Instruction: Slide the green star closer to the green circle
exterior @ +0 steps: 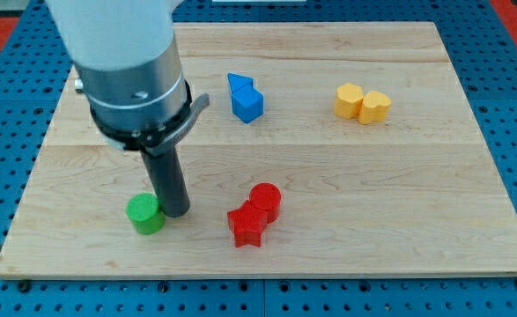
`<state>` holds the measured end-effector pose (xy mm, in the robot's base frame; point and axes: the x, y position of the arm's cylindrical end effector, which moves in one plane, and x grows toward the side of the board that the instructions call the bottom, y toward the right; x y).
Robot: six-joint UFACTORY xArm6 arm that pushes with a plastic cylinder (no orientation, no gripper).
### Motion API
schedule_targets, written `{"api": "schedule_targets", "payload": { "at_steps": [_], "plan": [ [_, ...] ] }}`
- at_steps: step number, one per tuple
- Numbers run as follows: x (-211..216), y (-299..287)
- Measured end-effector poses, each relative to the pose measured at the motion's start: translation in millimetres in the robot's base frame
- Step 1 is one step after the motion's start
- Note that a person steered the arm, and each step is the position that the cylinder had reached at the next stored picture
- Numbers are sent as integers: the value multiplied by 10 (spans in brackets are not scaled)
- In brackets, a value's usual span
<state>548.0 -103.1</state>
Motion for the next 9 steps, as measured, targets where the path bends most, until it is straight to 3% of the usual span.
{"api": "schedule_targets", "payload": {
  "at_steps": [2, 3, 5, 6, 7, 9],
  "plan": [
    [329, -537],
    [-92, -525],
    [-1795, -472],
    [-2143, 105],
    [-2568, -193],
    [-2608, -514]
  ]
}}
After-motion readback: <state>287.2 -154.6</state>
